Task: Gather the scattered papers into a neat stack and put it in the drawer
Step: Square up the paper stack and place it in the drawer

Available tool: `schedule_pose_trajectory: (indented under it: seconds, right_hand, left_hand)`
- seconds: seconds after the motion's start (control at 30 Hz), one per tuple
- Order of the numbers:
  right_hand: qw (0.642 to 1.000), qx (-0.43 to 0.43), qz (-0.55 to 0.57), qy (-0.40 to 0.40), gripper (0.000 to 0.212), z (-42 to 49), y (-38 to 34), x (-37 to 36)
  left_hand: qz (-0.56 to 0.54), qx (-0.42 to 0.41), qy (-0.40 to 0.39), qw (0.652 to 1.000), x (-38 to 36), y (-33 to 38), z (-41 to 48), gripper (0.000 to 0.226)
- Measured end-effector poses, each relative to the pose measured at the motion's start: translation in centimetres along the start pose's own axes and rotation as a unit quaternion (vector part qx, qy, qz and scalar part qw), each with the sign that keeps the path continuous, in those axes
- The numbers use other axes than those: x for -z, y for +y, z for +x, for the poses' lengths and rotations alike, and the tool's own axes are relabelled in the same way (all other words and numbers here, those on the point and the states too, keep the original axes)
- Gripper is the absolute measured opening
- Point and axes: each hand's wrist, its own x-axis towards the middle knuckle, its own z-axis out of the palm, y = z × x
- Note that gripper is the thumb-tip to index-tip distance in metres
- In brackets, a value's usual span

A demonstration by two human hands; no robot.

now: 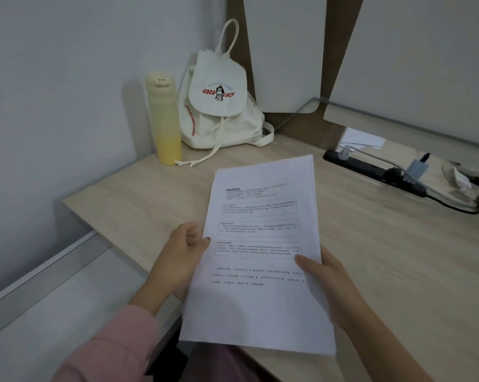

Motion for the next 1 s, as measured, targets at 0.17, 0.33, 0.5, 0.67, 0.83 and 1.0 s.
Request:
schedule_pose_trajectory:
  seconds: [0.17, 0.33, 0.5, 0.67, 0.83, 1.0]
  right_hand:
    - [0.995, 0.093, 0.014, -0.021, 0.031, -1.6, -3.4, 1.2]
    - [0.979, 0.204, -0.018, -0.002, 0.029, -2.7, -7.7, 2.7]
    - [0.972, 0.228, -0.053, -0.006, 0.039, -3.0, -7.5, 4.4]
    - [0.966, 0.254, -0.03, 0.031, 0.027, -3.1, -5.0, 3.7]
    - [0.949, 0.312, 0.004, 0.042, 0.04, -3.3, -7.5, 3.4]
    - [0.962, 0.272, -0.017, 0.021, 0.044, -3.1, -6.8, 4.1]
  left_hand:
    - [-0.272, 0.004, -0.12, 0.955, -0.2, 4.5, -1.0, 0.047]
    - [-0.338, -0.148, -0.058, 0.927, -0.2, 9.7, -2.4, 0.022]
    - [-0.316, -0.251, 0.025, 0.915, -1.1, 9.8, -4.0, 0.028]
    - [-0.318, -0.253, 0.043, 0.913, -3.8, 8.3, -5.6, 0.03]
    - [-0.289, -0.324, 0.064, 0.899, -2.4, 11.3, -4.9, 0.033]
    - [-0.272, -0.339, 0.063, 0.898, -2.1, 10.3, -4.6, 0.038]
